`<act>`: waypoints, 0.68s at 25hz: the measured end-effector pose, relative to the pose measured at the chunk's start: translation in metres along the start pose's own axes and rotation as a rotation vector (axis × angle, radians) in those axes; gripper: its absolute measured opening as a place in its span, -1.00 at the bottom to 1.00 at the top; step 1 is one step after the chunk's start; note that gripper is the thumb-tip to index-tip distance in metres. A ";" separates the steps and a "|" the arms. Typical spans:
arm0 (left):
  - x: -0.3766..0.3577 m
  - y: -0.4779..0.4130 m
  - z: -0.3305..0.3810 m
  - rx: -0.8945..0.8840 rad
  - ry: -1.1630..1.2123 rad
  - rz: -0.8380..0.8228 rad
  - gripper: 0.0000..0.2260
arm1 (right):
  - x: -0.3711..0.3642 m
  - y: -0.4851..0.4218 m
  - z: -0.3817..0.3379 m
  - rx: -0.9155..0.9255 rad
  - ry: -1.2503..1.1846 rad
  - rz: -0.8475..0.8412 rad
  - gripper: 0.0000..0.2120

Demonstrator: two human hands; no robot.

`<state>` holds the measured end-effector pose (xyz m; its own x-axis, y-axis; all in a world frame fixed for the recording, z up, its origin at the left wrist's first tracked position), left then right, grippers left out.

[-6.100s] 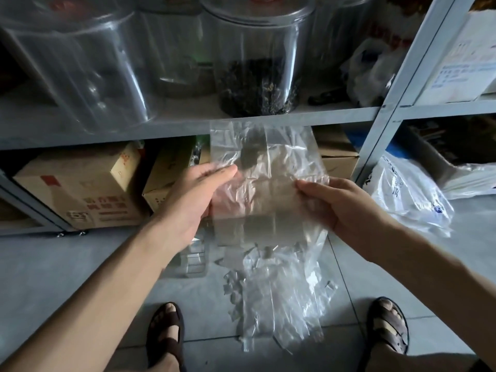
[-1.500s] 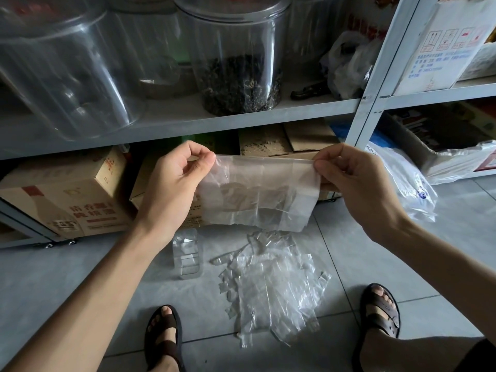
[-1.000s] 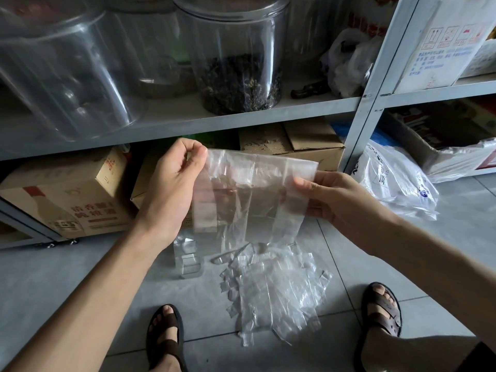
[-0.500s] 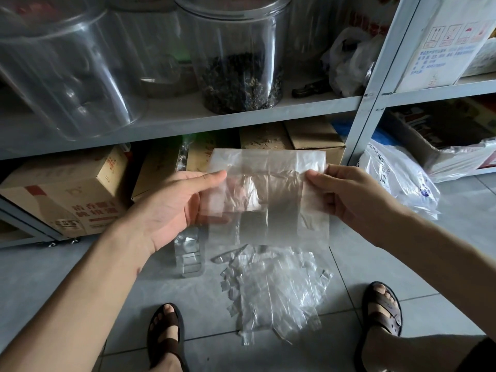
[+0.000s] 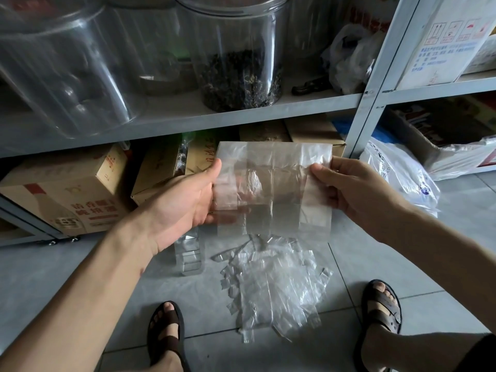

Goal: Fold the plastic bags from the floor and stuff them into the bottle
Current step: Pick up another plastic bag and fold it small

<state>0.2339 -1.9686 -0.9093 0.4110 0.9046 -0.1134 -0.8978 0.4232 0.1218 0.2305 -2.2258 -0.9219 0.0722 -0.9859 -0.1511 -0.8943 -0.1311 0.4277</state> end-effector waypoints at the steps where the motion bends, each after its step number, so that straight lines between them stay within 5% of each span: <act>1: 0.000 0.000 -0.002 0.013 -0.011 -0.014 -0.52 | 0.000 0.000 0.000 0.005 0.008 0.006 -0.85; 17: 0.011 0.004 0.000 0.042 -0.057 0.089 -0.66 | 0.004 -0.002 0.001 -0.033 0.020 -0.086 -0.82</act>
<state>0.2349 -1.9574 -0.9096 0.3392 0.9397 -0.0442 -0.9242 0.3416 0.1707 0.2325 -2.2292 -0.9245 0.1573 -0.9726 -0.1709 -0.8694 -0.2185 0.4432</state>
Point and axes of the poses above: each hand's wrist, its own y-axis away from the middle knuckle, its own x-axis out of the back of the hand, z = x × y, the point moved 1 cm from there along -y, towards the middle knuckle, and after that the axes turned 14 degrees about -x, right-handed, at the moved point
